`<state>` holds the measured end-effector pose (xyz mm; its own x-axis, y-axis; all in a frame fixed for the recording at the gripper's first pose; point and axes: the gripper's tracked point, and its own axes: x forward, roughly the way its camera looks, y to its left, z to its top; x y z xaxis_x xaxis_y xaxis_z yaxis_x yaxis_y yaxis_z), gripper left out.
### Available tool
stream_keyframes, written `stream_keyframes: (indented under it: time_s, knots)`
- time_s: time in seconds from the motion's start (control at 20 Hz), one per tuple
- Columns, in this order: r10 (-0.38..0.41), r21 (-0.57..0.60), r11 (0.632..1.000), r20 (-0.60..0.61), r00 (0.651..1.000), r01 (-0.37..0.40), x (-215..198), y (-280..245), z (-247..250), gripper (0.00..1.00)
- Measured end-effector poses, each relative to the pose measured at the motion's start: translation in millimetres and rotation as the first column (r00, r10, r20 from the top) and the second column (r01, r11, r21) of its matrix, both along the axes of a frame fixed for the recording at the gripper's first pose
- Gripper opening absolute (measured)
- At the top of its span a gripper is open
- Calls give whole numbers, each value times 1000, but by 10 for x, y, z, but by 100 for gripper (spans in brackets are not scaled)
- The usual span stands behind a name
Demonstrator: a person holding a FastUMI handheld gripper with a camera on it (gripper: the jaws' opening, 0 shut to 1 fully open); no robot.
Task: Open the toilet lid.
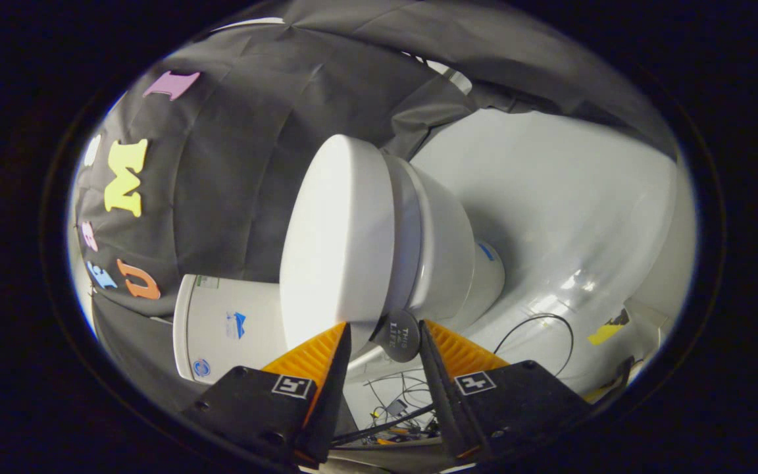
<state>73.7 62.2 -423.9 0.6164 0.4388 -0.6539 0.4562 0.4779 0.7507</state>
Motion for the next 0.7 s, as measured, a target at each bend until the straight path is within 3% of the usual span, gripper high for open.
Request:
stream_keyframes:
  time_s: [0.2, 0.25, 0.35, 0.7]
  knots:
    - [-2, -58, 998, -18, 1000, 1, -30, -36, -85, 50]
    - [-4, -71, 997, -35, 999, 1, -47, -45, -126, 39]
    - [-21, -63, 998, -52, 998, 18, -25, -81, -120, 26]
    - [-28, -8, 1000, -55, 998, 27, 4, -34, 16, 15]
